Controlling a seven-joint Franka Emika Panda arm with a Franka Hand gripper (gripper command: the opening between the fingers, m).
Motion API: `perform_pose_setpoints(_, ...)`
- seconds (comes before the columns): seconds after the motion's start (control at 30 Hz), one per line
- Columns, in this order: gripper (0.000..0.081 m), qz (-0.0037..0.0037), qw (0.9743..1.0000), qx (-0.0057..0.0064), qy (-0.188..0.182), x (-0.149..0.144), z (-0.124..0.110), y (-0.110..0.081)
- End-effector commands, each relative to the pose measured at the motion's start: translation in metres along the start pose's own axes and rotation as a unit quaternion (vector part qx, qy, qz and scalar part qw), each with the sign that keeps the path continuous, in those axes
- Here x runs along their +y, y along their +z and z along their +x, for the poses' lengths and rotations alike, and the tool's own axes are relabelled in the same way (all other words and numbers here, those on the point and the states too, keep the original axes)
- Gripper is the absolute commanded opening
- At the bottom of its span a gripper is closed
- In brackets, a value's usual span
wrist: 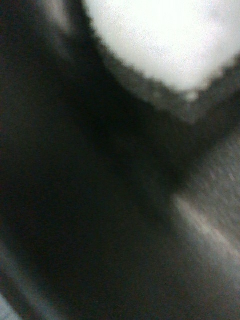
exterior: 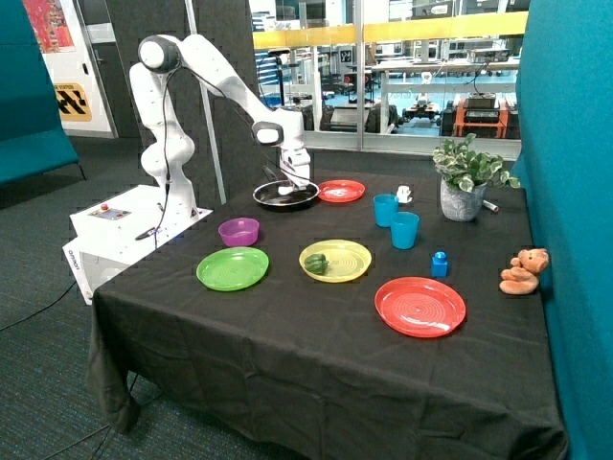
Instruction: Clean the pan
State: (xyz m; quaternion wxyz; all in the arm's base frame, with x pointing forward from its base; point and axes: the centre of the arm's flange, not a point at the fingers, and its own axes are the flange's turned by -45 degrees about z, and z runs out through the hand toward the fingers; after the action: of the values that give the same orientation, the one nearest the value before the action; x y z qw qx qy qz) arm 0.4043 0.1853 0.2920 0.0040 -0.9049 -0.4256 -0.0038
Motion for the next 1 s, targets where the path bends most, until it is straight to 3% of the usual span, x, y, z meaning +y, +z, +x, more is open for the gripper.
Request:
perform_pose_setpoints(0.0, 0.0, -0.00214, 0.9998, -0.0051, 0.019, 0.022, 0.008, -0.005)
perform_pose_setpoints(0.43, 0.0, -0.00224, 0.9993, -0.005, 0.037, 0.051, -0.016, -0.011)
perform_pose_setpoints(0.77, 0.0, -0.00226, 0.9991, -0.005, 0.042, 0.068, -0.013, -0.047)
perform_pose_setpoints(0.97, 0.0, -0.00228, 0.999, -0.005, 0.045, 0.074, -0.013, -0.056)
